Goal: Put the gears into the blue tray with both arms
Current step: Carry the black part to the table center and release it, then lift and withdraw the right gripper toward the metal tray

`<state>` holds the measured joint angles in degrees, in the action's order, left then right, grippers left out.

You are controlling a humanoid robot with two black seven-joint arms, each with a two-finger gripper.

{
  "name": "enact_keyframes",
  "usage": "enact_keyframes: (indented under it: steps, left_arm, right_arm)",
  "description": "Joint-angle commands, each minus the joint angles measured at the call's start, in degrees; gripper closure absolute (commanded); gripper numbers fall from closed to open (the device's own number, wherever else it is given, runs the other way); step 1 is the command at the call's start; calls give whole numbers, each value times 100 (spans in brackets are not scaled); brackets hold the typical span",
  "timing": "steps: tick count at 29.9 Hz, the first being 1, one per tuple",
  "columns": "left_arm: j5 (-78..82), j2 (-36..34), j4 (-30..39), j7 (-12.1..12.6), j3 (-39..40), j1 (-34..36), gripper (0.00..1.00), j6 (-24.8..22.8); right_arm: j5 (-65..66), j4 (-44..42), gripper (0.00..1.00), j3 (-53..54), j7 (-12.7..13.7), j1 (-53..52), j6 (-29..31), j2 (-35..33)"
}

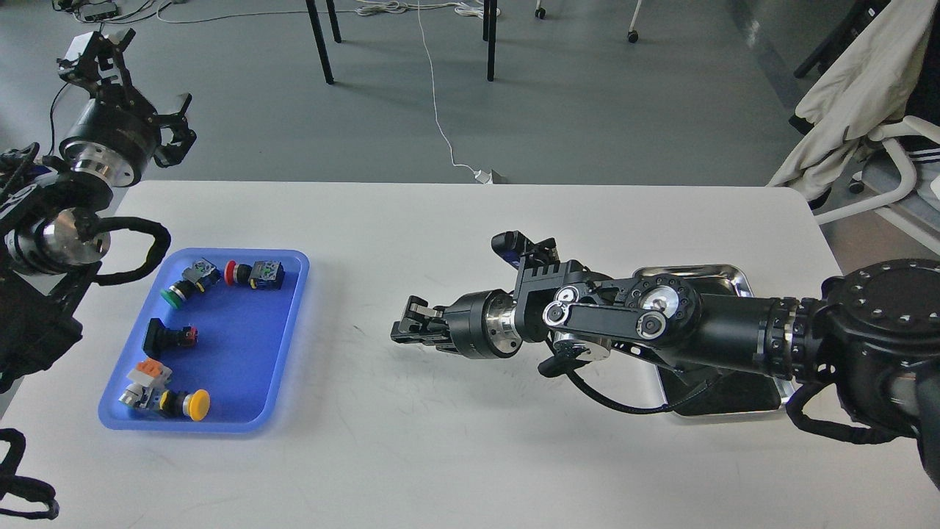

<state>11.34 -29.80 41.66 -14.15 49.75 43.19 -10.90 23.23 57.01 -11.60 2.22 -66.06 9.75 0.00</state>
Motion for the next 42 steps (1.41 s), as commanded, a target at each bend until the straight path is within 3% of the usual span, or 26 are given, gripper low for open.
enact_keyframes:
  steps: [1,19,22,26,27,42]
  left_arm:
    - [0,-17,0,-8,0,5,2,0]
    - [0,1,-9,-8,0,-4,2,9]
    - [0,1,-9,-8,0,-4,2,9]
    - [18,1,-9,-8,0,-4,2,9]
    - [26,1,-18,-8,0,-4,2,9]
    - [53,-17,-70,0,0,40,2,18]
  right_arm:
    - [14,-6,83,0,16,58,0,0]
    - [6,-23,65,-9,16,120,0,0]
    - [-30,-85,49,-9,7,111,9,0]
    - [-30,-111,13,0,7,58,9,0]
    - [-30,-120,8,17,-2,32,9,0]
    - [-65,-674,4,1835,-55,-672,114,0]
